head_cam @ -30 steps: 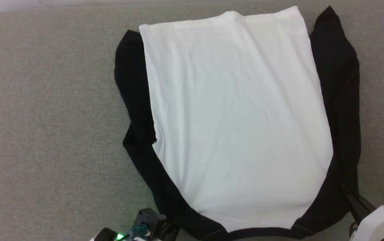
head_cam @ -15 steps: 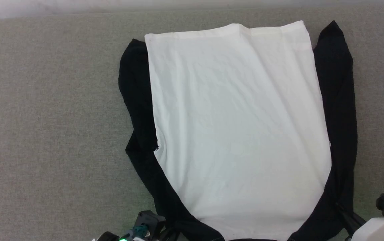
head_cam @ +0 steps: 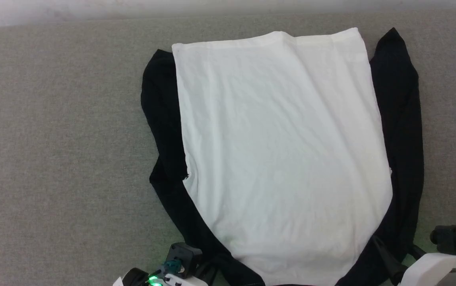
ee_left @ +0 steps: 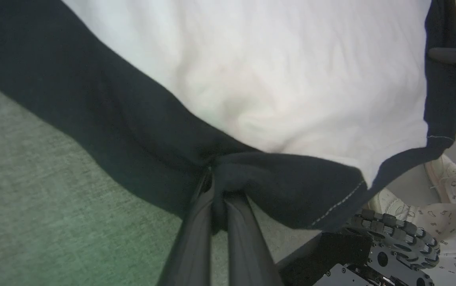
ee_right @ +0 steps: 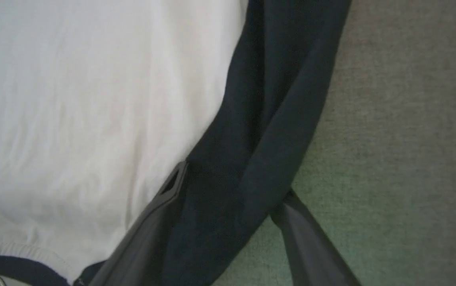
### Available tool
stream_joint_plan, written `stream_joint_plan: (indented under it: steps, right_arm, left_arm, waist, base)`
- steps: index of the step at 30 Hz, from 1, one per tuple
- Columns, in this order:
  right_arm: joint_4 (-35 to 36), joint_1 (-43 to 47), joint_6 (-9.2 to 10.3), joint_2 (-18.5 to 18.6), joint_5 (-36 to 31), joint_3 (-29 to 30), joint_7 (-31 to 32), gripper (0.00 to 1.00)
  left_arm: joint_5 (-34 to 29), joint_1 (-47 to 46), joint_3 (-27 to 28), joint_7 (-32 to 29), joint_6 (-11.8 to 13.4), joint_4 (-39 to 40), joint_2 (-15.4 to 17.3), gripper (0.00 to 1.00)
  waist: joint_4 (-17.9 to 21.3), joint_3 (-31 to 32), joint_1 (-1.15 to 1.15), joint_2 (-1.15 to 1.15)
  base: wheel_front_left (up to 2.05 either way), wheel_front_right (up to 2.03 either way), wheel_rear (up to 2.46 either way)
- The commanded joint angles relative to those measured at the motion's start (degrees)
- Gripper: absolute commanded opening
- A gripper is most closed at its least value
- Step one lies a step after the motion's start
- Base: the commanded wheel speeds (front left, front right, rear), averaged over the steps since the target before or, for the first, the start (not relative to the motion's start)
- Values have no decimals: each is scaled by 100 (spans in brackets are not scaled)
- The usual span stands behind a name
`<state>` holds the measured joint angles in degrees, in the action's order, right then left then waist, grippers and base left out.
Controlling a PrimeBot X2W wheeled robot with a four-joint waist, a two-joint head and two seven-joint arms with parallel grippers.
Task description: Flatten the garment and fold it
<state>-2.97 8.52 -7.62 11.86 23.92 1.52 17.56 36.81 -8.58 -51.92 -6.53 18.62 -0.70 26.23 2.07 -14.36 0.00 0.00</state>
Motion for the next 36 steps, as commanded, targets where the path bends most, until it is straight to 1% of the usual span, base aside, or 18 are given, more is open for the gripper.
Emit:
stream_joint_plan:
  steps: [1,2,6,10,12,13,16,17,19,21,22,23,25,27,31,34,36]
  right_arm:
    - [-23,-25,13,53,93,-13,15,100]
    - [34,-1,13,73,154,-14,36,100]
    - [446,172,13,156,424,168,187,100]
    - [1048,358,13,91,500,683,331,100]
    - [1349,411,13,12,431,940,383,100]
    - [1349,411,13,12,431,940,383,100]
    - [1761,412,13,-155,256,1244,404,100]
    - [1895,381,13,-230,194,1331,354,100]
    - [2122,307,13,-376,2,1488,208,100]
    - [2312,253,13,-444,-262,1522,34,100]
    - [2386,219,13,-490,-395,1529,-90,100]
    - [2438,181,13,-529,-531,1522,-224,100]
    - [2501,101,13,-593,-854,1480,-591,100]
    - [2487,49,13,-679,-1143,1398,-1027,100]
    - [2287,89,13,-787,-1659,1199,-1784,100]
    - [2145,125,13,-849,-1887,1117,-2091,100]
    - [2105,111,13,-877,-1927,1091,-2167,100]
  left_arm:
    - [66,8,47,60,4,-16,-17,78]
    - [92,52,71,86,25,22,-4,100]
    - [266,300,287,243,163,397,124,100]
    - [524,640,593,271,319,1098,482,100]
    - [613,810,839,311,505,1500,721,100]
    - [613,810,839,311,505,1500,721,100]
    - [668,1019,1244,474,812,2063,1012,100]
    - [654,1064,1381,577,916,2221,1065,100]
    - [547,1082,1685,917,1158,2474,1056,100]
    - [390,1027,1961,1411,1363,2616,873,100]
    - [298,999,2035,1637,1417,2626,785,100]
    - [182,951,2049,1808,1404,2624,708,100]
    - [-32,840,2049,2037,1278,2576,460,100]
    - [-403,765,1988,2121,1164,2379,285,100]
    - [-1197,773,2057,2149,1069,2025,-304,100]
    - [-1598,903,2178,2151,957,1798,-714,100]
    - [-1753,948,2314,2151,826,1699,-889,100]
  waist:
    - [-21,6,0,0]
    - [-34,11,0,0]
    - [-108,47,0,0]
    - [-187,101,0,0]
    - [-216,131,0,0]
    - [-216,131,0,0]
    - [-247,181,0,0]
    - [-253,195,0,0]
    - [-265,213,0,0]
    - [-272,221,0,0]
    - [-267,223,0,0]
    - [-260,224,0,0]
    - [-249,226,0,0]
    - [-230,232,0,0]
    - [-209,252,0,0]
    - [-204,250,0,0]
    - [-201,235,0,0]
  base:
    - [0,0,0]
    - [0,0,0]
    - [0,0,0]
    - [0,0,0]
    - [0,0,0]
    - [0,0,0]
    - [0,0,0]
    - [0,0,0]
    - [0,0,0]
    - [0,0,0]
    - [0,0,0]
    - [0,0,0]
    - [0,0,0]
    - [0,0,0]
    - [0,0,0]
    - [0,0,0]
    - [0,0,0]
